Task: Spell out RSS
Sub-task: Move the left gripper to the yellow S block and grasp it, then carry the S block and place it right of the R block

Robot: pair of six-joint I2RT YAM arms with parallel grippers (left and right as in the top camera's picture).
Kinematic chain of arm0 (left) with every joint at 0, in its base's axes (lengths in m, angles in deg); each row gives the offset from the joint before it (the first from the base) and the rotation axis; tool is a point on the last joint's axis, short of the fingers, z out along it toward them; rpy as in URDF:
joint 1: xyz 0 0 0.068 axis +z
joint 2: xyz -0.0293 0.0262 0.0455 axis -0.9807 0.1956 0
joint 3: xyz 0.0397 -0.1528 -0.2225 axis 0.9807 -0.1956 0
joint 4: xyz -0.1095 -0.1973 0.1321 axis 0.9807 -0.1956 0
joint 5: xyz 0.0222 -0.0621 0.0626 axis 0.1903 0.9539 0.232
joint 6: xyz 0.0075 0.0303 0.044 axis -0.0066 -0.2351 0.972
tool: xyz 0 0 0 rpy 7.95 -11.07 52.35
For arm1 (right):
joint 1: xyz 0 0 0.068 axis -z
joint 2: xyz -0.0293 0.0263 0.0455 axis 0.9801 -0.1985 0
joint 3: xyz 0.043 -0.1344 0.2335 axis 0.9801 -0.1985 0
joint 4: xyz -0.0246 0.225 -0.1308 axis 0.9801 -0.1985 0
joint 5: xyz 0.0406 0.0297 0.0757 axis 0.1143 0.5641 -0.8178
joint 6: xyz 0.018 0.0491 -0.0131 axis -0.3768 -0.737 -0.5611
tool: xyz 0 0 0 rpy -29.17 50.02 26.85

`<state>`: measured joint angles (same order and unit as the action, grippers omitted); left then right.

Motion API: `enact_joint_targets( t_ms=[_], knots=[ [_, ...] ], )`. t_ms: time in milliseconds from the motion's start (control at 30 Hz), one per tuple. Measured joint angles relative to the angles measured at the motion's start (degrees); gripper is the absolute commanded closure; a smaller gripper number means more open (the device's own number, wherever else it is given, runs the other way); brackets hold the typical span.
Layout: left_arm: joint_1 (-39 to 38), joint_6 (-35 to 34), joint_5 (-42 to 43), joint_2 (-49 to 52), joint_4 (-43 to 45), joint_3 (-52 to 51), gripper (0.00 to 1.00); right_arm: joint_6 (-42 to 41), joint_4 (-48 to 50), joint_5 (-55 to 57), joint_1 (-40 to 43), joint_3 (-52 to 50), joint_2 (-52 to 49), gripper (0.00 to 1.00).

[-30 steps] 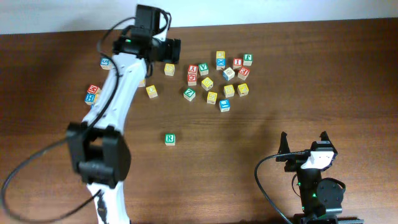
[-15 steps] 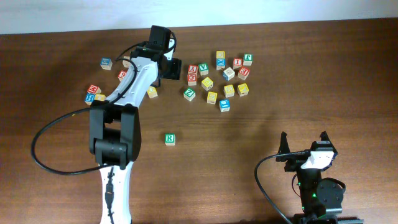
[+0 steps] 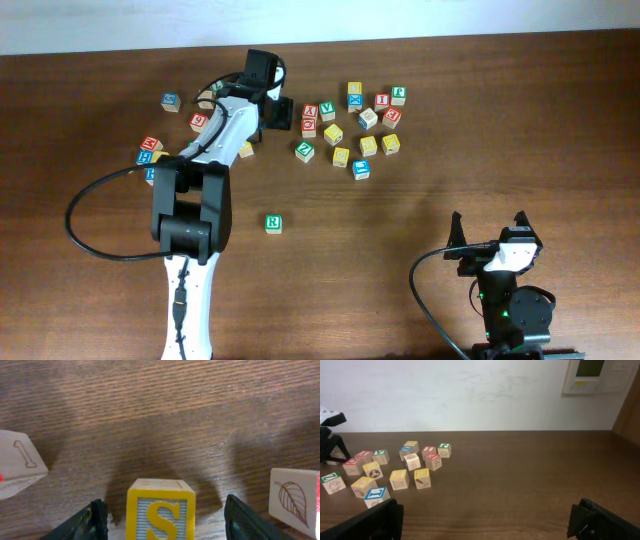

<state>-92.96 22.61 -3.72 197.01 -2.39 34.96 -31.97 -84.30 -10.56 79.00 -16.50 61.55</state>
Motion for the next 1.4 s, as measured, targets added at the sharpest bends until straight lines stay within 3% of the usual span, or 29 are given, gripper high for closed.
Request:
enact_joint_targets(
  t_ms=[633, 1033, 1200, 1400],
  knots=[
    [0.0, -0.7, -2.0, 0.1, 1.3, 0.0, 0.71, 0.0, 0.0, 0.0, 0.0, 0.0, 0.0, 0.02],
    [0.0, -0.7, -2.0, -0.1, -0.9, 0.1, 0.73, 0.0, 0.0, 0.0, 0.0, 0.0, 0.0, 0.02],
    [0.0, -2.2, -1.7, -2.6, -6.7, 0.0, 0.73, 0.0, 0.0, 0.0, 0.0, 0.0, 0.0, 0.02],
    [0.0, -6.9, -0.7, -13.2, -16.0, 0.0, 0.71, 0.0, 0.0, 0.0, 0.0, 0.0, 0.0, 0.02]
  ],
)
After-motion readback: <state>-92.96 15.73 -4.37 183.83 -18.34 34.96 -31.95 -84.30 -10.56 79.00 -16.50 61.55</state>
